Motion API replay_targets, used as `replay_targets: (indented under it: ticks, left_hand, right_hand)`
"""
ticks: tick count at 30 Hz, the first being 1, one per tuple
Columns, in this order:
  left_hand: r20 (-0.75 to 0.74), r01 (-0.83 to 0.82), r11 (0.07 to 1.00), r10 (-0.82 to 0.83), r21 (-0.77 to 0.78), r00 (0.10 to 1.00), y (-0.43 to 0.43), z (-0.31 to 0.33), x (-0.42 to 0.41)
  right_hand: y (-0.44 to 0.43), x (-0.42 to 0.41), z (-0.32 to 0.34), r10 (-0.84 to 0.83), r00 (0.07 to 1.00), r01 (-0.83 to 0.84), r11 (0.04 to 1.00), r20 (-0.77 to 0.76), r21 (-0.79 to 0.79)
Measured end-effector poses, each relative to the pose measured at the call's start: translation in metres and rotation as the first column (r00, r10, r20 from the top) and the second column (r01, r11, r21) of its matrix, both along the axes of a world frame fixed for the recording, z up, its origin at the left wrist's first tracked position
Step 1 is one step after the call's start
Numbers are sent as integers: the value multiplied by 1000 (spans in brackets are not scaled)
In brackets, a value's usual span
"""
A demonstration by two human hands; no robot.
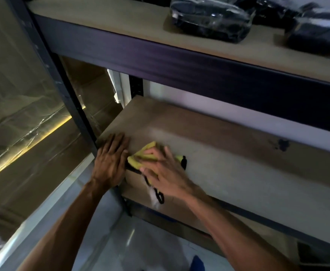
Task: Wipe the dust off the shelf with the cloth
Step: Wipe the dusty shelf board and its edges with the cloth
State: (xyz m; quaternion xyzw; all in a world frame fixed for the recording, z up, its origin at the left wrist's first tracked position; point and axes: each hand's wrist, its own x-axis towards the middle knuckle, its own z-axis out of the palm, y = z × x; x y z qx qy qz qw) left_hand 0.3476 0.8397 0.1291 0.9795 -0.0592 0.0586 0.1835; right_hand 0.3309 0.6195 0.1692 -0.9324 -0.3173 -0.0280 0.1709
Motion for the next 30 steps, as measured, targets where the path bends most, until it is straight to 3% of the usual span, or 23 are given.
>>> replay_targets:
  ticks: [7, 10, 13, 15, 24, 28, 30]
  left_hand:
    - [-25, 62, 997, -61, 55, 998, 11, -3, 3]
    - [-49, 44, 998, -41, 54, 998, 8, -1, 2]
    - [-67, 52, 997, -49, 56, 997, 7, 1, 1]
    - [-64, 58, 996, -54, 62, 996, 8, 2, 2]
    - [8, 98, 994, -98, 47, 995, 8, 0, -3]
    - [39, 99, 995, -100, 25, 994, 7, 2, -3]
    - [31, 91, 995, -92, 27, 995, 7, 2, -3]
  right_hand:
    - [-6, -20, 8, 111, 994, -106, 978, -16, 178]
    - [-28, 15, 8, -53, 997, 41, 975, 51, 220]
    - [-43, 55, 3, -278, 960, 275, 959, 36, 60]
    - [-39, 58, -4, -304, 953, 303, 951, 6, -63]
    - [3, -17, 0, -12, 1000, 11, 1000, 28, 24]
    - [-6, -24, 9, 154, 983, -130, 966, -95, 225]
    - [-16, -5, 11, 77, 996, -65, 955, -33, 291]
